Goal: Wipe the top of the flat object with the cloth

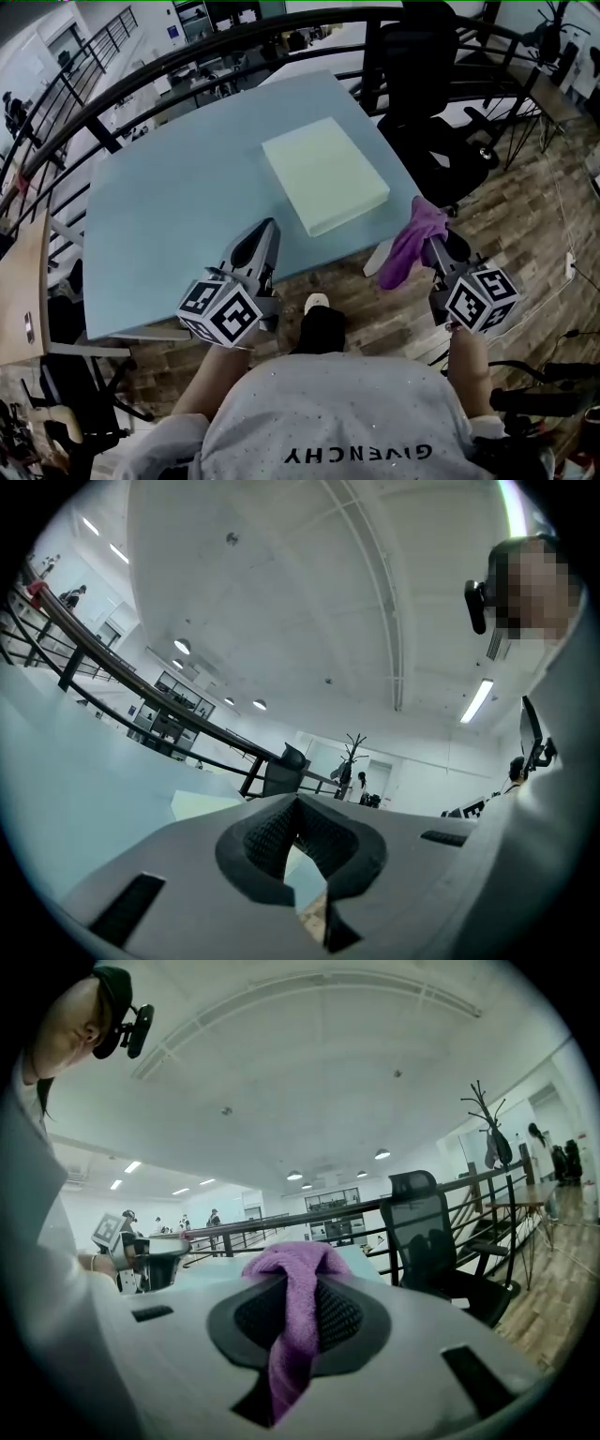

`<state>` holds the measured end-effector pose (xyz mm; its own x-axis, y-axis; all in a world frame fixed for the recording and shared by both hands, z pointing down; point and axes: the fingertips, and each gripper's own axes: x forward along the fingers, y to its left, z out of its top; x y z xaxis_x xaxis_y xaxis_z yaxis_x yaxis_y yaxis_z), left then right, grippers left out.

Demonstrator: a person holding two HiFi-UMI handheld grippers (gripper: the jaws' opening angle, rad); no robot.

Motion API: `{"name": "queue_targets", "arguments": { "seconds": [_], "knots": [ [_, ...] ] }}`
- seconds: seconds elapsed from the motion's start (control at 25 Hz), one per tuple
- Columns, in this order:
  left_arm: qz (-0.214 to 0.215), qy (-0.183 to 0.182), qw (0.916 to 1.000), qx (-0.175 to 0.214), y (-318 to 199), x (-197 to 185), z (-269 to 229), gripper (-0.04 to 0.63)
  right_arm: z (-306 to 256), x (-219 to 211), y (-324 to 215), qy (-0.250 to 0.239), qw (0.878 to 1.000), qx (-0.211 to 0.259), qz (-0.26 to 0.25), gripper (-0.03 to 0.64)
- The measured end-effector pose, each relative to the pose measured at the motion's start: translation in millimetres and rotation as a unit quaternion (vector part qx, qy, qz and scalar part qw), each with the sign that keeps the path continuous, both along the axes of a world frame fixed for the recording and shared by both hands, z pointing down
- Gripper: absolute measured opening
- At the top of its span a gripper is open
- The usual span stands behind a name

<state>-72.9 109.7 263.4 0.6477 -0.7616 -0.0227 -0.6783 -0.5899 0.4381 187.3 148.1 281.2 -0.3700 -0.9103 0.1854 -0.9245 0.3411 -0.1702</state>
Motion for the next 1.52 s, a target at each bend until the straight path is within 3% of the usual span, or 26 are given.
{"name": "queue_targets", "arguments": {
  "seconds": [0.24,0.56,0.68,0.8,0.88,1.16,1.24,1.28,1.52],
  "knots": [
    [0.021,-0.011,0.9995,0.021,-71.7,21.3,-17.4,0.000,-16.2,-0.3,-73.3,0.005,1.000,0.007,-0.019,0.048],
    [-0.006,-0.008,0.9998,0.018,-191.8,6.5,-30.0,0.000,-30.6,-34.4,-196.9,-0.012,0.997,0.018,-0.072,0.048],
    [-0.018,-0.035,0.9992,0.010,-228.8,6.7,-23.1,0.000,-23.5,-52.2,-239.3,-0.023,0.995,0.009,-0.101,0.048],
    [-0.044,-0.090,0.9949,-0.006,-259.2,-4.6,-1.4,0.000,-12.3,-76.0,-269.9,-0.018,0.991,-0.006,-0.132,0.048],
    [-0.054,-0.111,0.9921,-0.024,-272.4,-15.7,17.9,0.000,-0.2,-91.5,-283.1,-0.016,0.989,-0.019,-0.146,0.048],
    [-0.062,-0.110,0.9838,-0.127,-310.9,-45.9,96.9,0.002,42.6,-134.6,-324.3,-0.012,0.982,-0.058,-0.178,0.048],
    [-0.057,-0.101,0.9799,-0.162,-321.4,-48.9,119.7,0.098,50.9,-146.3,-332.8,-0.008,0.980,-0.066,-0.185,0.048],
    [-0.058,-0.097,0.9777,-0.177,-326.4,-49.7,130.9,0.140,55.3,-151.3,-335.9,-0.006,0.980,-0.070,-0.188,0.048],
    [-0.076,-0.107,0.9560,-0.262,-347.4,-51.2,199.3,0.141,74.9,-170.4,-340.2,0.015,0.974,-0.103,-0.200,0.048]
  ]
}}
